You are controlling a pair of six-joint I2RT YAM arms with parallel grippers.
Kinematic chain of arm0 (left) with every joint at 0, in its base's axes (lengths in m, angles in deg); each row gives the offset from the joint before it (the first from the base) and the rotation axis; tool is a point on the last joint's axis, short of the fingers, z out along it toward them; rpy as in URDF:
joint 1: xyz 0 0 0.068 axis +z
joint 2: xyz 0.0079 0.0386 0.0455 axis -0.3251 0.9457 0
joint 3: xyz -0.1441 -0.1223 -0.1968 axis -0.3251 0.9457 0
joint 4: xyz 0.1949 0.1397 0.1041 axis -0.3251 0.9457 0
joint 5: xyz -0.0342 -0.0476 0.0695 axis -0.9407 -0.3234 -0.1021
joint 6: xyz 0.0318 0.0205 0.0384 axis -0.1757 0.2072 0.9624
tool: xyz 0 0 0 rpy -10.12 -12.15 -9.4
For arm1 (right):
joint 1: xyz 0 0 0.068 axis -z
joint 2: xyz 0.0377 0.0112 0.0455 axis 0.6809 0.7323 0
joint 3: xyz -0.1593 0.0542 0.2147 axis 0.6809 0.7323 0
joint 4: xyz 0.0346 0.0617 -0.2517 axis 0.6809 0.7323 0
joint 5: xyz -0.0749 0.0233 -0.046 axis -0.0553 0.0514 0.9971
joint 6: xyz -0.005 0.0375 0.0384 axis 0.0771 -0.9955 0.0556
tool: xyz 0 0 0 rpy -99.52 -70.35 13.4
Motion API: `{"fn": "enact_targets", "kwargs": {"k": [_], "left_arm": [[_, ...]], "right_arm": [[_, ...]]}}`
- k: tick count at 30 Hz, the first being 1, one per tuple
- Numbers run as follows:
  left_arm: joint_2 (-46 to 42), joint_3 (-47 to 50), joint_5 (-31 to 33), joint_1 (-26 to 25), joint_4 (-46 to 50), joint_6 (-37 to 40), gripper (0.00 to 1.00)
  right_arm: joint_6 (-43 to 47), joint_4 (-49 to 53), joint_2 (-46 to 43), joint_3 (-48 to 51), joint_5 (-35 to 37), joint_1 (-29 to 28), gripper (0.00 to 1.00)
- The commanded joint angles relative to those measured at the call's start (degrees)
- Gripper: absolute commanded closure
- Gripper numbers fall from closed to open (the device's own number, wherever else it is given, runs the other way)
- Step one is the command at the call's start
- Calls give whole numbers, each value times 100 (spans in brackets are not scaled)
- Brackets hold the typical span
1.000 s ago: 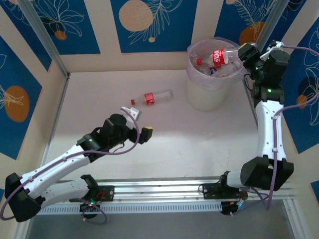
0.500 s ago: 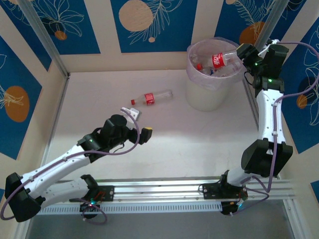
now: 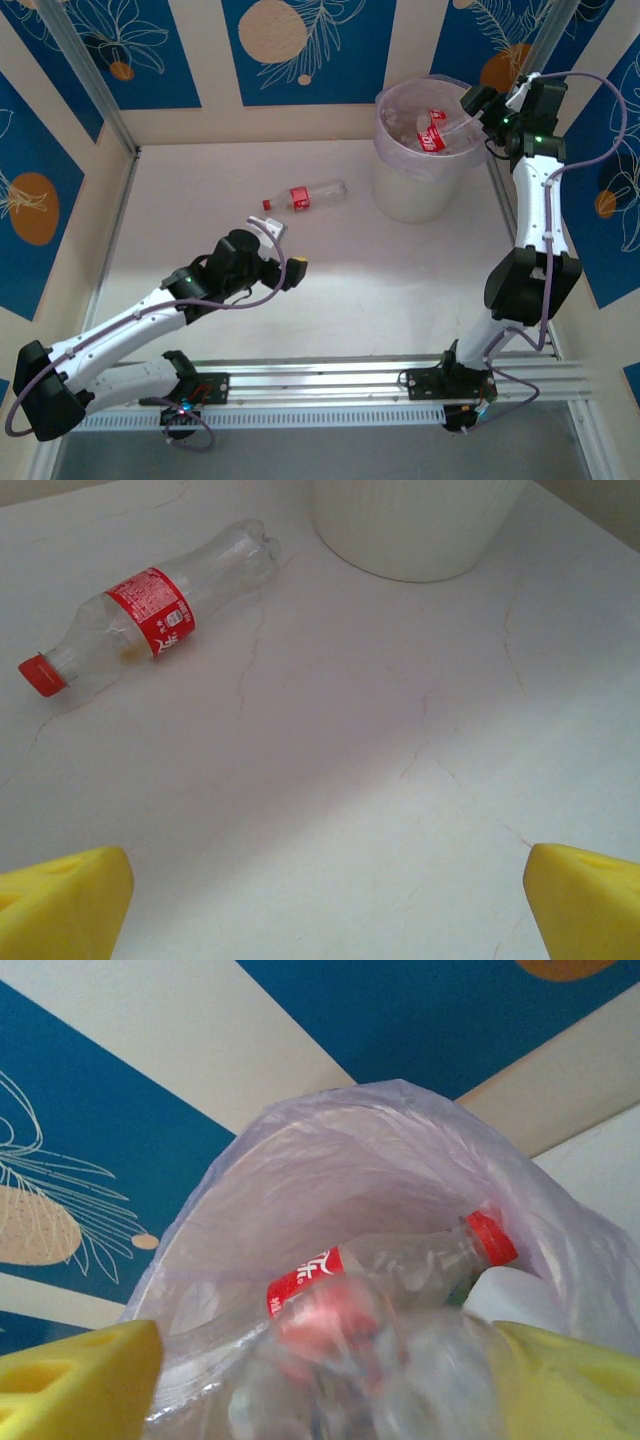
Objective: Put the plastic bottles in the bin
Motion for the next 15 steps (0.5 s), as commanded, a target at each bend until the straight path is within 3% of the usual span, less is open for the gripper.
{"fn": "enact_targets", "kwargs": {"k": [1,9,15], "left_arm": [[35,19,37,54,-5,-67,0],[210,-31,-58,77,-85,-75,0],[291,-32,-99,86,-131,-74,0]], "right_arm": [[405,566,35,-554,-105,-84,5],[1159,1626,-40,-1350,1114,-198,0],[1374,1812,-121,-1345,1417,-176,10]]}}
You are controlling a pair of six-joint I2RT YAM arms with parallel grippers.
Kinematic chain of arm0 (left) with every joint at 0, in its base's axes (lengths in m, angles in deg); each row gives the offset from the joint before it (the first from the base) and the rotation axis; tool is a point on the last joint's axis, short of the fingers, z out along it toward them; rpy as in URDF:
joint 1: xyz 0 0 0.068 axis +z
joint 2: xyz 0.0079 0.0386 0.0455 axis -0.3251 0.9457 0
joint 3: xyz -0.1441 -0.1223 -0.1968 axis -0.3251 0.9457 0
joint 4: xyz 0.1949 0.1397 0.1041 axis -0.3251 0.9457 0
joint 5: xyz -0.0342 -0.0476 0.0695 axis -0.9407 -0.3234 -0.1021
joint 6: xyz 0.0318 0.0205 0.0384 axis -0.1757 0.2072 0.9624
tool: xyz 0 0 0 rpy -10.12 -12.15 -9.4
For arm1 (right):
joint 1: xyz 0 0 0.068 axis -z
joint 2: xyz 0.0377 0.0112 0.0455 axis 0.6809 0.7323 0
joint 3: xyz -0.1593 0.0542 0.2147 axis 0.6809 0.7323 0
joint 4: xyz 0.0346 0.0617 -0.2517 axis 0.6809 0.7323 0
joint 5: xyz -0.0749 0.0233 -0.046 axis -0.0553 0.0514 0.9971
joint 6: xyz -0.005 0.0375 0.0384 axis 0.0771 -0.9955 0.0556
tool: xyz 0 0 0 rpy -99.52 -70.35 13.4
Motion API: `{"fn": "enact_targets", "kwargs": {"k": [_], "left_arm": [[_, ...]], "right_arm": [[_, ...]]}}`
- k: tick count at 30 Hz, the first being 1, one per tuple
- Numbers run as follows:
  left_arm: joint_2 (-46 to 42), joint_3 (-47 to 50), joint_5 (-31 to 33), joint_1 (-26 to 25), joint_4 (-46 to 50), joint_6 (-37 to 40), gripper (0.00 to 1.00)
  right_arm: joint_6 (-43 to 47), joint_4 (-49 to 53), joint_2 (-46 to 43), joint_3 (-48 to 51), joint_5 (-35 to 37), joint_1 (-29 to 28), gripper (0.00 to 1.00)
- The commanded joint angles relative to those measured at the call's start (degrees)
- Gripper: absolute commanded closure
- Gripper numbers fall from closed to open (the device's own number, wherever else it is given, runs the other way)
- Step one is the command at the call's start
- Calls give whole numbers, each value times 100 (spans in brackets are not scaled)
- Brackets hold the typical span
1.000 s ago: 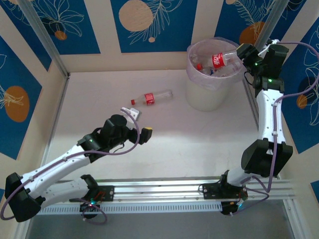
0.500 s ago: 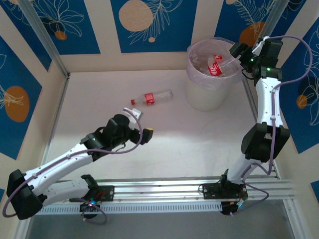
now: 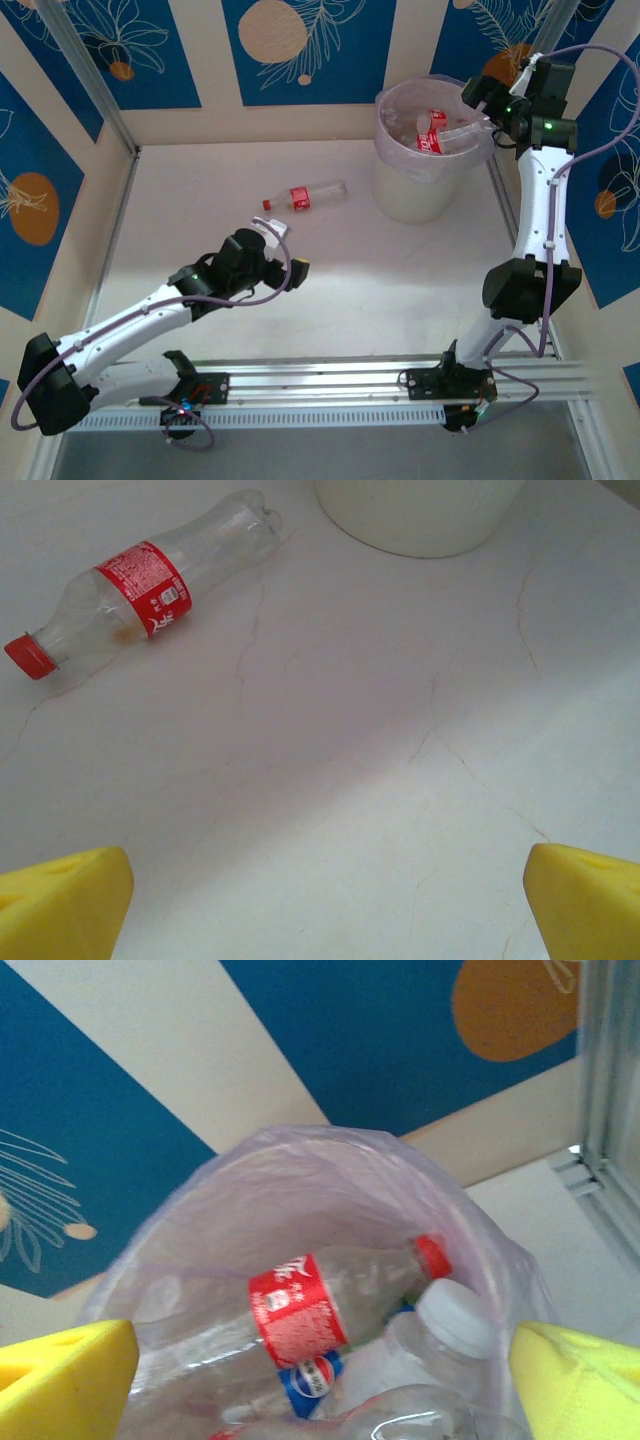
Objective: Put the plastic bottles in the bin
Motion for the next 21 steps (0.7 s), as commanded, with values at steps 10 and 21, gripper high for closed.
{"fn": "enact_targets", "kwargs": {"k": [10,21], "left_arm": [[-77,88,-16,48,-96,-85,0],[-281,266,81,76,-71,-123,0]], "right_arm": [[135,-84,-455,850,348,-141,48],[206,59,498,-143,-114,-304,52]]}}
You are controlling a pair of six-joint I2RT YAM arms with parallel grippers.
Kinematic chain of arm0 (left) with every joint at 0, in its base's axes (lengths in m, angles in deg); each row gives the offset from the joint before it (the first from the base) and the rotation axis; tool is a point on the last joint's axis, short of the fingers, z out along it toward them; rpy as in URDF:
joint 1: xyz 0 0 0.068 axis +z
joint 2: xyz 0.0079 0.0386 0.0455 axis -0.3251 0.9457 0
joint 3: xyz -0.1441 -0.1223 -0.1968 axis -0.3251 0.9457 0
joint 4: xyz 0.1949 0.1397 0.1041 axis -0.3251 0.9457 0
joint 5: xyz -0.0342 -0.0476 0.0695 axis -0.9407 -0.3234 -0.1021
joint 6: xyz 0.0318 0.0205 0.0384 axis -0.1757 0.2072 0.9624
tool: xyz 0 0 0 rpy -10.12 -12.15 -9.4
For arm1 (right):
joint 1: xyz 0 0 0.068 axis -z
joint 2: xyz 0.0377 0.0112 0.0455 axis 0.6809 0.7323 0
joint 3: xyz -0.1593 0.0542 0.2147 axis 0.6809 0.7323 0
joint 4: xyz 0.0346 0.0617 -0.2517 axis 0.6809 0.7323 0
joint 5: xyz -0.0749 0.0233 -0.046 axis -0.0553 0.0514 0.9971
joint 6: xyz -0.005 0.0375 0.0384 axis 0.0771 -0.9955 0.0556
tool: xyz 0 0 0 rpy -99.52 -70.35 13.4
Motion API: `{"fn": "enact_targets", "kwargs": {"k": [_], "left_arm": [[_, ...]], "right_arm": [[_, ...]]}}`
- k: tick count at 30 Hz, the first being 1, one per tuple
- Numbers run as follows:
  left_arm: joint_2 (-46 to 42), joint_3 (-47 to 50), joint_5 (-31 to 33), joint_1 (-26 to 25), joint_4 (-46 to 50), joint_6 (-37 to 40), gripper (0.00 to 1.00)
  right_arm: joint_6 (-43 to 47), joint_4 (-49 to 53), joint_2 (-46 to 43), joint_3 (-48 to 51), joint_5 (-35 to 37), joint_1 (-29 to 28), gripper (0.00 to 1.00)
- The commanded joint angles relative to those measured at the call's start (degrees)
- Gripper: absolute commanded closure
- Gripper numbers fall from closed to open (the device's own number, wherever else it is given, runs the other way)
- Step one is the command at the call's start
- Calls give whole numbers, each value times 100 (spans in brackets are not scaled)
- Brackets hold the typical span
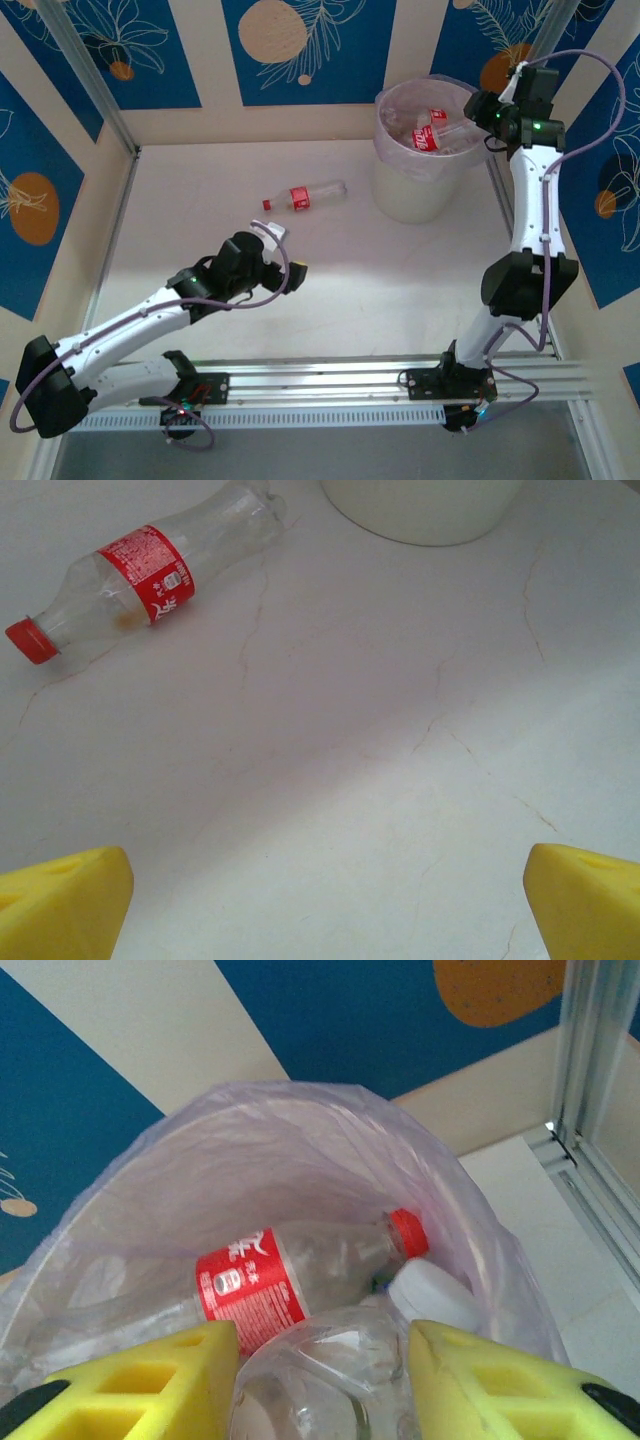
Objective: Put the plastic bottles in the bin
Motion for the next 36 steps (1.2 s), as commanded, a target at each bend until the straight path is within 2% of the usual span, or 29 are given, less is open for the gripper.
{"fn": "enact_targets", "kwargs": {"k": [1,13,15,20,26,33,36], "left_arm": [[-147,81,76,60,-56,-108,0],[-225,169,112,107,-18,-125,0],[-231,178,105,113,-21,-125,0],[-247,186,111,122,-2,-135,0],[-189,131,76,149,-33,-79,0],[114,-162,-85,279,86,-43,0],[215,-187,-150,297,55,-50,0]], "right_arm": [[48,221,340,-341,-366,-108,52],[206,667,1043,-710,-623,-149,50],[246,763,1081,-820,-630,-174,45],[365,991,933,-1188,-548,-215,25],[574,1318,624,-1637,-263,-257,17],[817,1450,363,-1651,336,-268,15],[845,1509,393,-1634,357,-267,20]]}}
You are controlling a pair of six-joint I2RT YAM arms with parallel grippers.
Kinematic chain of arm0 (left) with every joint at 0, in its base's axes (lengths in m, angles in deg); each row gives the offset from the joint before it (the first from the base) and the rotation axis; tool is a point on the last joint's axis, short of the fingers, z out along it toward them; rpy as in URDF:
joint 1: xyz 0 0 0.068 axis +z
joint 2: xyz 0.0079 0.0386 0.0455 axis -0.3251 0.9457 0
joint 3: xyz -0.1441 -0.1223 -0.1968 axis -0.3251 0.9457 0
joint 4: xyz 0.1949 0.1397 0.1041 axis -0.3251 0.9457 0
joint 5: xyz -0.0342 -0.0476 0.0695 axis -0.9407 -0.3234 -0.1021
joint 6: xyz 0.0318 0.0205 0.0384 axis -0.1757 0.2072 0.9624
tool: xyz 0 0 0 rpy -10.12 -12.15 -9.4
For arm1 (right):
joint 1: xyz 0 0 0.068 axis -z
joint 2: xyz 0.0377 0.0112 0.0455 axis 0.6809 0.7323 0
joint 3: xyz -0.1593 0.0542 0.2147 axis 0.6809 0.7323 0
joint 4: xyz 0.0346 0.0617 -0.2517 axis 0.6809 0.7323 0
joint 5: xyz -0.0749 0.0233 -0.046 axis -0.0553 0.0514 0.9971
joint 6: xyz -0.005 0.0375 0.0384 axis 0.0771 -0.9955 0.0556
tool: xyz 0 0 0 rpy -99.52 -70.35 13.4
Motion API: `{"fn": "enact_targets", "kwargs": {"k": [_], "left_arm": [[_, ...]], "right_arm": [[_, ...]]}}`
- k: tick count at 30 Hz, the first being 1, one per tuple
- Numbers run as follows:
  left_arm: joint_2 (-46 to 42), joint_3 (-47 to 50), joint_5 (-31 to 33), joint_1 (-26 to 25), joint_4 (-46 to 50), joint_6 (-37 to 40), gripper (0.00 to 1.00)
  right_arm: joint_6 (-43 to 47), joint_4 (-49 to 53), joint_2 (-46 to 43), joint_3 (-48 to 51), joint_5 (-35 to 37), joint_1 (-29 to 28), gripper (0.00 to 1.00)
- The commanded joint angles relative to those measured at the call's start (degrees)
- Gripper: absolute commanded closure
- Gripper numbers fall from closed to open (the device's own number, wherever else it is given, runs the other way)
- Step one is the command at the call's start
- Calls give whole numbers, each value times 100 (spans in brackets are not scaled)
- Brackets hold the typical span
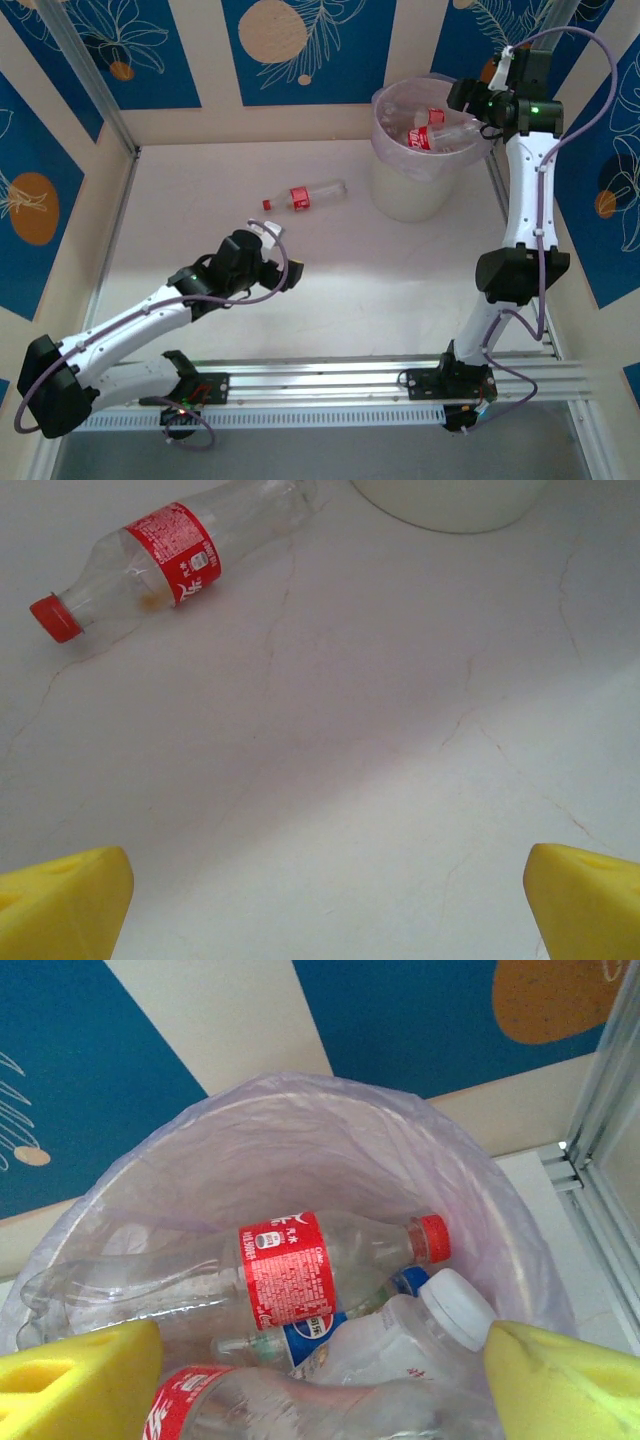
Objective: Put the plastic bottles in the bin
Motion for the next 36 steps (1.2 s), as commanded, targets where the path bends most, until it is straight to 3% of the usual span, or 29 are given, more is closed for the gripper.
{"fn": "enact_targets", "kwargs": {"k": [1,8,11,22,29,34,36], "left_arm": [[83,-205,-143,73,35,-46,0],[29,-156,-119,87,43,-85,0],[5,-156,-120,115,61,-80,0],[-61,-62,-152,148,23,-117,0],[-83,-2,-170,179,12,-137,0],[-76,-98,-146,214,104,-36,0],[-12,-191,-164,269,137,-5,0]], "right_arm": [[141,248,-101,-96,202,-3,24],[45,-82,-369,774,198,-117,49],[-40,-319,-454,1161,112,-148,55],[-251,-770,-116,1371,-643,13,57],[-246,-736,123,1515,-695,13,56],[-211,-708,-20,1404,-684,31,53],[-179,-577,-52,1128,-686,40,46]]}}
